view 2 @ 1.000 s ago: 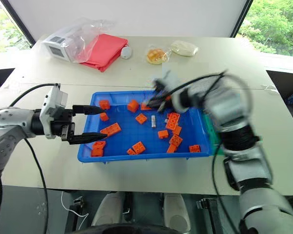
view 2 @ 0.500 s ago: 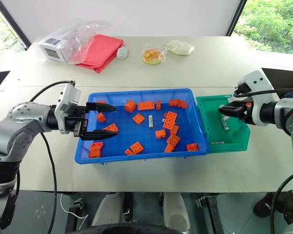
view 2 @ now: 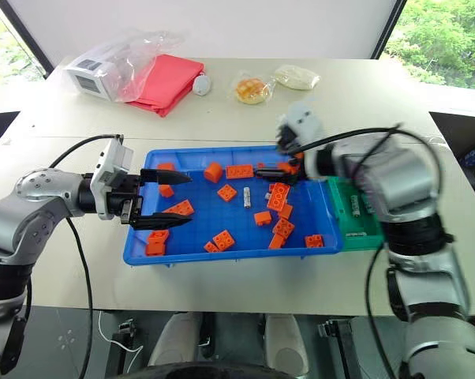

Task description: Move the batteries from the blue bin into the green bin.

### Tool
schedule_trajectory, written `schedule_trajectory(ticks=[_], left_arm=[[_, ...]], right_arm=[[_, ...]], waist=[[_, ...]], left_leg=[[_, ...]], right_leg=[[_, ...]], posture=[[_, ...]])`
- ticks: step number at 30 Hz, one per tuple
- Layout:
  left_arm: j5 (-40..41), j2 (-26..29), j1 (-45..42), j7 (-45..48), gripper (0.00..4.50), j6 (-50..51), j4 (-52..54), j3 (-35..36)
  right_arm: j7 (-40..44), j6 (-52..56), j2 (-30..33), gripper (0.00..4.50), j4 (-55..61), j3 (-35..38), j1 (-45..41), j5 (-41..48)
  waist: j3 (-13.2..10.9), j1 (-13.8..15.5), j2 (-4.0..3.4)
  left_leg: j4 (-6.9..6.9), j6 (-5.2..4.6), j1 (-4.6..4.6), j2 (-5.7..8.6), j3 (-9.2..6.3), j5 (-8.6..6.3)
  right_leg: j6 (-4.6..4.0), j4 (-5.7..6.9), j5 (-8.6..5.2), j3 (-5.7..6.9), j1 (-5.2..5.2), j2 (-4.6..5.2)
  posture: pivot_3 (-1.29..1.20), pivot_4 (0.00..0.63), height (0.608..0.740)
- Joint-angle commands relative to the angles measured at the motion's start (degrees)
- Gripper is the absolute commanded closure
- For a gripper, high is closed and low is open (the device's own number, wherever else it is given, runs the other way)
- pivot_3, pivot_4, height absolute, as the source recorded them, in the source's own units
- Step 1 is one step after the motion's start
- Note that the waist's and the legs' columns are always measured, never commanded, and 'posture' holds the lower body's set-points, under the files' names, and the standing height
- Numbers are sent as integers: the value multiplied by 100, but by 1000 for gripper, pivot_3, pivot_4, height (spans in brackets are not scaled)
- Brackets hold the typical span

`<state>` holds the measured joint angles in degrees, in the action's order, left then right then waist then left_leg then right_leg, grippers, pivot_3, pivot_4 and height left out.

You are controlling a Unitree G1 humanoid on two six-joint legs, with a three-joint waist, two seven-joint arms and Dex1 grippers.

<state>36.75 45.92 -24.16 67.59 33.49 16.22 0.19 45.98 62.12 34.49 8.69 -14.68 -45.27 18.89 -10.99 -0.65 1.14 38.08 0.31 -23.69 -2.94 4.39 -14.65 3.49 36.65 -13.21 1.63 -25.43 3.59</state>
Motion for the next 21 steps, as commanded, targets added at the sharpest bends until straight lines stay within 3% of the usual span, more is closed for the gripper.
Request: schedule_trajectory(ticks=[1, 16, 19, 21], left_arm=[[83, 131, 86, -91, 0, 35, 248, 292], [239, 188, 290, -389, 0, 244, 578, 499], [237, 168, 197, -394, 0, 240, 529, 456], [231, 158, 156, -392, 0, 238, 512, 432]], right_arm=[[-111, -127, -114, 181, -136, -255, -75, -181], [-298, -67, -525, 181, -408, -967, 196, -404], [-297, -259, -594, 1057, -598, -1085, 216, -544], [-283, -350, -587, 2034, -642, -1099, 243, -623]], waist=[[0, 3, 0], [1, -21, 1], [2, -19, 3], [2, -18, 3]], left_leg=[[4, 0, -4, 1, 0, 0], [7, 0, 4, -3, -3, 0], [7, 0, 6, -3, -3, 0], [7, 0, 9, -3, -1, 0]], right_leg=[[0, 0, 0, 0, -1, 1], [4, 6, 3, 3, 1, -5], [4, 7, 3, 3, 3, -5], [4, 7, 3, 3, 6, -4]], posture=[[0, 150, 734], [0, 150, 734], [0, 150, 734], [0, 150, 734]])
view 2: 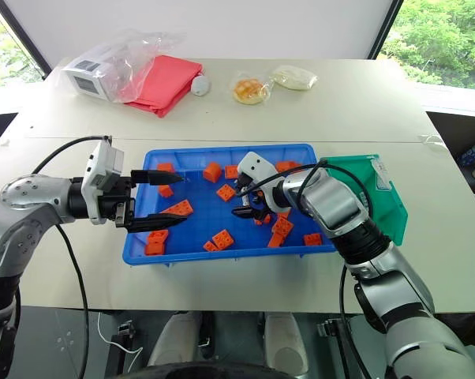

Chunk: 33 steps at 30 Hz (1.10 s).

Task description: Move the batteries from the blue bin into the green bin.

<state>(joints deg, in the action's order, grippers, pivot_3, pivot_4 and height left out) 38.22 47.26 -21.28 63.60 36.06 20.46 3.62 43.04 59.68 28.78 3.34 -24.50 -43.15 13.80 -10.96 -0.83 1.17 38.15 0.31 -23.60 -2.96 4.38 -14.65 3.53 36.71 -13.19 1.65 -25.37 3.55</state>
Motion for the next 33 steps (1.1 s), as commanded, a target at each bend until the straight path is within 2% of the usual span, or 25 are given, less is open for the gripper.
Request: schedule_trajectory(ticks=[1, 4, 5, 8, 10, 13, 16, 18, 21, 25, 27, 28, 29, 32, 33], left_arm=[[81, 18, -154, 13, 0, -20, 71, 78], [63, 8, -210, 52, 0, -44, 11, 45], [58, -2, -229, 67, 0, -51, -13, 30], [35, -33, -251, 113, 0, -85, -71, -14], [4, -83, -273, 143, 0, -122, -128, -80], [-37, -171, -303, 180, 0, -168, -196, -169], [-81, -236, -335, 214, 0, -220, -259, -255], [-110, -270, -363, 258, 0, -254, -323, -288], [-175, -320, -468, 356, 0, -318, -472, -361], [-247, -374, -611, 439, 0, -394, -646, -449], [-275, -411, -672, 463, 0, -419, -687, -485], [-287, -428, -693, 471, 0, -421, -693, -496], [-295, -441, -707, 477, 0, -420, -693, -501], [-301, -461, -722, 487, 0, -404, -673, -497], [-298, -461, -704, 485, 0, -401, -646, -488]], right_arm=[[29, -113, -7, 2571, -87, -98, 46, -124], [71, -23, 28, 4127, 97, -10, 76, -88], [75, 54, 28, 4443, 214, 75, 75, -32], [112, 333, 32, 4435, 608, 411, 17, 210], [140, 755, 175, 4435, 991, 963, -160, 516], [170, 1465, 636, 4435, 1396, 1933, -481, 933], [196, 1956, 1375, 4435, 1460, 2802, -566, 1155], [207, 2080, 1947, 4435, 1484, 3161, -354, 1159], [257, 1919, 2809, 4435, 1505, 3649, 471, 1101], [63, 1872, 3066, 4435, 1544, 4099, 1307, 1097], [-32, 1765, 3054, 3420, 1614, 4130, 1612, 1065], [-83, 1623, 3064, 3190, 1636, 4076, 1718, 1014], [-119, 1487, 3064, 2745, 1647, 4028, 1766, 989], [-85, 1049, 3011, 1241, 1683, 3866, 1529, 1052], [93, 706, 3050, 1241, 1760, 3668, 1349, 1072]], waist=[[0, 0, 0], [0, 2, 0], [0, 2, 0], [0, 3, 0], [-2, 6, -2], [-3, 31, -4], [-1, 41, -1], [-1, 63, -1], [-1, 110, 0], [-1, 25, -1], [-1, 5, -1], [0, -2, -1], [-1, -9, -1], [-1, -20, -3], [-2, -21, -3]], left_leg=[[0, 0, 1, 0, 0, 0], [0, 0, 1, 0, -1, 0], [0, 0, 1, 0, 0, 0], [0, 0, 1, 0, 0, 0], [0, 0, 0, 0, 0, 0], [0, 0, -2, 1, 1, 0], [0, 0, -3, 2, 0, 0], [-3, 0, -3, 3, -1, -1], [-11, -3, -6, 3, 2, -2], [-11, -6, -3, 2, 8, -3], [-9, -6, -1, 1, 5, -3], [-9, -6, 1, 1, 5, -3], [-9, -6, 3, 0, 4, -3], [-9, -6, 3, 0, 6, -3], [-9, -6, 3, 0, 5, -3]], right_leg=[[0, 0, 0, 0, 1, 0], [0, 1, 0, 0, 1, 0], [0, 1, 0, 0, 1, 0], [0, 1, 0, 0, 0, 0], [1, 3, 0, 0, -1, 0], [1, 5, 1, 0, -3, 3], [-1, -4, -1, 1, 0, 5], [-2, -9, -2, 2, 2, 6], [-12, -29, -7, 2, 3, 4], [-3, -31, -1, -4, 3, 2], [-2, -26, 1, -5, 3, 0], [-2, -26, 1, -5, 3, -1], [-2, -25, 1, -6, 5, -2], [-1, -25, 1, -10, 3, -3], [-1, -25, 1, -9, 4, -4]], posture=[[0, 150, 734], [0, 150, 734], [0, 150, 734], [0, 150, 734], [0, 150, 734], [0, 150, 734], [0, 150, 734], [0, 150, 734], [0, 150, 734], [0, 150, 734], [0, 150, 734], [0, 150, 734], [0, 150, 734], [0, 150, 734], [0, 150, 734]])
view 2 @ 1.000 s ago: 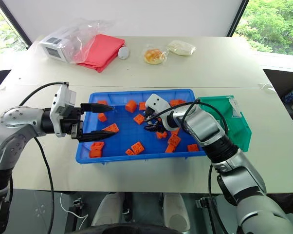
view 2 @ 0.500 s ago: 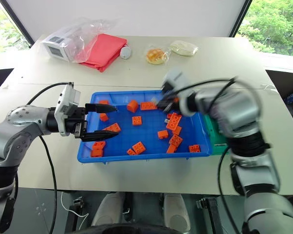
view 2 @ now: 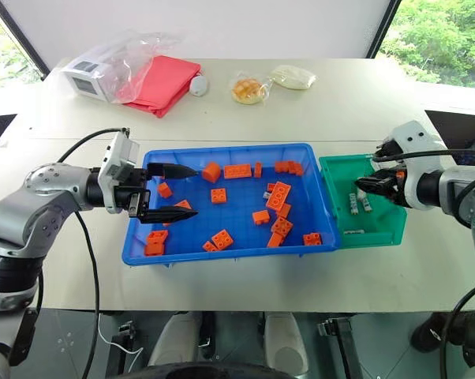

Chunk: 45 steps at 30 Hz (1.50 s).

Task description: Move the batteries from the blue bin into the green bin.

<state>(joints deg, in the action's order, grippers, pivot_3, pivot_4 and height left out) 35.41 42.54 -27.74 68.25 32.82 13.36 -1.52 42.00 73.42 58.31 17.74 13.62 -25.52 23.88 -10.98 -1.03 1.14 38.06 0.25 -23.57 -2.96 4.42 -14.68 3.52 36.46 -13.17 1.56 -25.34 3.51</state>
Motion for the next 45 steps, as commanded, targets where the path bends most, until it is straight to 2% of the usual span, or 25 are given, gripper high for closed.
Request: schedule_trajectory(ticks=[1, 5, 9, 13, 18, 27, 36, 39, 44, 45], left_arm=[[-15, 14, -35, 17, 0, -76, 90, 35], [7, 20, 37, -47, 0, -48, 201, 89], [41, 43, 116, -128, 0, -6, 322, 140], [95, 112, 194, -217, 0, 68, 446, 244], [163, 244, 362, -286, 0, 129, 590, 374], [258, 303, 451, -416, 0, 260, 767, 471], [248, 339, 373, -427, 0, 250, 695, 479], [241, 327, 356, -436, 0, 240, 687, 473], [205, 293, 313, -431, 0, 190, 620, 439], [201, 285, 305, -433, 0, 182, 609, 433]], right_arm=[[356, -943, 136, 1241, 374, -325, -546, 72], [642, -1280, -62, 1241, 385, -1004, -979, 133], [627, -1363, -435, 76, 277, -1613, -1231, 49], [728, -1691, -577, 76, 65, -2287, -1288, -244], [844, -1906, -749, 76, -268, -2778, -1331, -470], [777, -2114, -1249, 76, -762, -3109, -1291, -767], [888, -2267, -1286, 76, -861, -3204, -1138, -973], [832, -2319, -1365, 893, -810, -3111, -1126, -1001], [739, -2270, -1619, 3454, -813, -3028, -1356, -1020], [709, -2272, -1660, 3454, -823, -3043, -1403, -1060]], waist=[[-1, -7, -1], [-1, 13, -1], [-1, 35, 1], [-1, 41, 2], [-1, 28, 2], [0, 34, 2], [0, 33, 2], [0, 34, 2], [0, 27, 2], [0, 28, 2]], left_leg=[[0, 0, 0, 0, 0, 0], [-2, 0, -1, -1, -5, 0], [1, 0, -4, 1, -2, 0], [6, 0, -9, 3, 0, 0], [6, 0, -9, 2, -2, 0], [7, 0, -8, 1, -1, 0], [8, 0, -8, 1, -2, 0], [8, 1, -8, 1, -2, 0], [8, 1, -8, 1, -2, 0], [8, 1, -8, 1, -2, 0]], right_leg=[[0, 0, 0, 0, 0, 0], [0, -1, -2, 1, 0, -4], [0, -3, -1, 0, 2, 3], [0, -4, -1, 1, 1, 7], [1, -3, 0, 3, 0, 4], [3, -2, 2, 4, 2, 4], [4, -2, 2, 5, 2, 3], [4, -2, 2, 5, 2, 3], [4, 0, 3, 5, 1, 2], [4, 0, 3, 5, 1, 2]], posture=[[0, 150, 734], [0, 150, 734], [0, 150, 734], [0, 150, 734], [0, 150, 734], [0, 150, 734], [0, 150, 734], [0, 150, 734], [0, 150, 734], [0, 150, 734]])
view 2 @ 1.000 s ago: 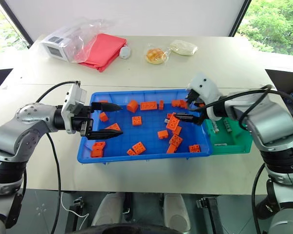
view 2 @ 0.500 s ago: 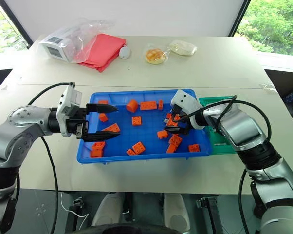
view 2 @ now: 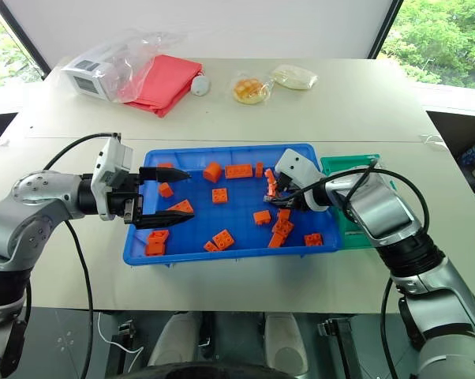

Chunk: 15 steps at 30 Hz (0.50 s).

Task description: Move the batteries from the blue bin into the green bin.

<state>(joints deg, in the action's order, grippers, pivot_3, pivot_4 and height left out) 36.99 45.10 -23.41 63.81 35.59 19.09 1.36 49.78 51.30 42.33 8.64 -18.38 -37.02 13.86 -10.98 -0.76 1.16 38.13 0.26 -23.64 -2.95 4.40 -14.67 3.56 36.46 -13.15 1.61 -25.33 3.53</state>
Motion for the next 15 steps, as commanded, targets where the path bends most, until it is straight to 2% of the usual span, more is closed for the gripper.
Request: schedule_trajectory(ticks=[1, 15], left_arm=[[41, 22, -135, 11, 0, -100, 28, 140], [12, -59, -218, 12, 0, -125, -25, 64]], right_arm=[[-81, -76, -91, 3454, 83, 143, -294, -90], [-184, 30, -594, 3454, -160, -147, -831, -346]], waist=[[0, 2, 0], [0, 0, 0]], left_leg=[[0, 0, 0, 0, 0, 0], [0, 0, 0, -1, -1, 0]], right_leg=[[0, 0, 0, 0, 0, 0], [2, 9, 1, 1, -2, 0]], posture=[[0, 150, 734], [0, 150, 734]])
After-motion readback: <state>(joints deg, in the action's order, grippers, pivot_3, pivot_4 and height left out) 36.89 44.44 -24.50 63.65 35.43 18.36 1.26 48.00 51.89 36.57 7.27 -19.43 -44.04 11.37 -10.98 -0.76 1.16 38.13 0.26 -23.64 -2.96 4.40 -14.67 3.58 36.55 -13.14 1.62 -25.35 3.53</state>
